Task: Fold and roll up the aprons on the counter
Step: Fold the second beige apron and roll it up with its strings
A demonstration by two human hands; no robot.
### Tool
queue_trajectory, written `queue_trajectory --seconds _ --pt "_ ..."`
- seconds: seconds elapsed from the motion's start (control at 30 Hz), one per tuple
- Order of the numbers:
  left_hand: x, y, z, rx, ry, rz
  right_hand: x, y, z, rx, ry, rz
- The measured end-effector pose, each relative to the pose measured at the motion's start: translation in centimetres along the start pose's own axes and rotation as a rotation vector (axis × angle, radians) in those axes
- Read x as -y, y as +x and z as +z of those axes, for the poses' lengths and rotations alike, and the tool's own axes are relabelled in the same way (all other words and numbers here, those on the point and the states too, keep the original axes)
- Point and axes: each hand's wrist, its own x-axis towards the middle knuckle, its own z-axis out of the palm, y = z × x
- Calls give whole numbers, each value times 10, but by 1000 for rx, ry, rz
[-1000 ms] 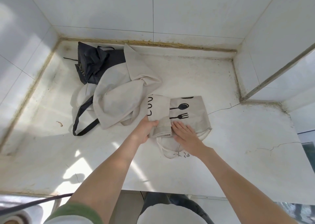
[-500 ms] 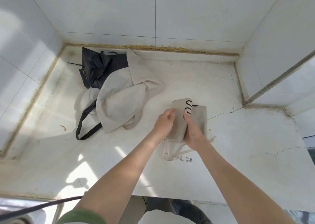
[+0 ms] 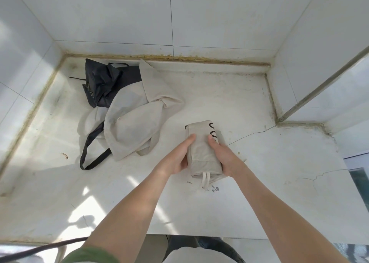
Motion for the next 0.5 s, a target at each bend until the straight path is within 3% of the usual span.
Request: queue_trajectory --seconds 0.13,0.2,0.27,0.37,0.5 --pt "5 0 -10 -21 2 -77 -4 4 2 -86 -216 -169" --pt "9 2 -10 -25 87 -70 -10 8 -3 -42 -151 -186" --pt "13 6 -11 -113 158 62 -17 11 -10 47 -51 -170" --pt "12 10 -22 -266 157 249 -29 15 -16 120 -106 -155" --pt "-3 10 -39 -153 267 189 -38 19 -18 76 -165 -132"
